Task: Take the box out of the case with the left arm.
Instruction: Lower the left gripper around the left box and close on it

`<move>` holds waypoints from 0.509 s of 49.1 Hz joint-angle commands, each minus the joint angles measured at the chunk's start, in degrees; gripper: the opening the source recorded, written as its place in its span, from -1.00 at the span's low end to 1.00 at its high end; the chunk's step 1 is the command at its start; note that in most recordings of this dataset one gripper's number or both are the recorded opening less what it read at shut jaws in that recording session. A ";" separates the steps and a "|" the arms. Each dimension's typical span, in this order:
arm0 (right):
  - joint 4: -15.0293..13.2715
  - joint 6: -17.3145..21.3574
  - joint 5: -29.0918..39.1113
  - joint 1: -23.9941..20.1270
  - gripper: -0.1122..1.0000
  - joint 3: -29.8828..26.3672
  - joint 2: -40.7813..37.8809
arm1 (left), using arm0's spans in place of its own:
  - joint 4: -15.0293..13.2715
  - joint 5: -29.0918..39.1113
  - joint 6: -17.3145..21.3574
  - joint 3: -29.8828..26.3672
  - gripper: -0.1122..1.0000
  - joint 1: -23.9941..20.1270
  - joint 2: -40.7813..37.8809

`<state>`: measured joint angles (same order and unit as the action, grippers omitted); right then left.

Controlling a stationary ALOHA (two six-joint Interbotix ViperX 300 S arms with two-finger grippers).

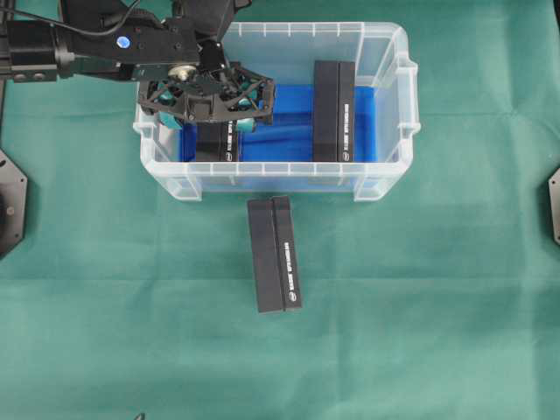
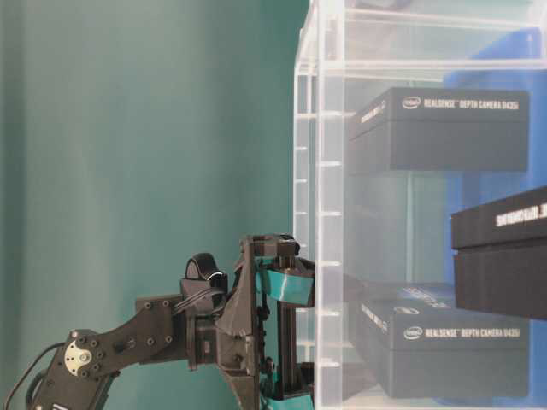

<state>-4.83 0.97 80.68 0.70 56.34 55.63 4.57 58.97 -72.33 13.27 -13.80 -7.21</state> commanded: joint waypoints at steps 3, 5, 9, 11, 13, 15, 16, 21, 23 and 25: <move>0.00 0.09 0.09 0.09 -0.81 -1.49 -0.18 | -0.35 -1.05 -1.85 -0.26 0.28 1.23 0.53; 0.00 0.09 0.09 0.09 -0.81 -1.49 -0.18 | -0.35 -0.79 -2.11 -0.35 0.28 1.49 0.88; 0.09 0.09 0.09 0.09 -0.81 -1.49 -0.18 | -0.44 0.00 -2.46 -0.70 0.28 1.67 1.85; 0.09 0.09 0.09 0.09 -0.81 -1.49 -0.18 | -0.62 0.53 -2.46 -0.97 0.28 1.76 2.37; 0.00 0.09 0.09 0.09 -0.81 -1.49 -0.18 | -0.70 1.32 -2.46 -1.23 0.28 1.76 2.90; 0.00 0.09 0.09 0.09 -0.81 -1.49 -0.18 | -0.79 2.46 -2.46 -1.76 0.28 1.76 3.34; 0.00 0.09 0.09 0.09 -0.81 -1.49 -0.18 | -0.88 2.99 -2.46 -2.02 0.28 1.76 3.60; 0.09 0.09 0.09 0.09 -0.81 -1.49 -0.18 | -1.14 6.59 -2.46 -4.04 0.28 1.93 4.31; 0.00 0.09 0.09 0.09 -0.81 -1.49 -0.18 | -1.14 8.09 -2.46 -5.10 0.28 2.11 4.66; 0.00 0.09 0.09 0.09 -0.81 -1.49 -0.18 | -1.14 9.40 -2.46 -6.42 0.28 2.20 4.83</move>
<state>-4.83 0.97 80.77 0.70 56.34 55.63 3.78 66.09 -74.88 10.63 -12.66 -5.19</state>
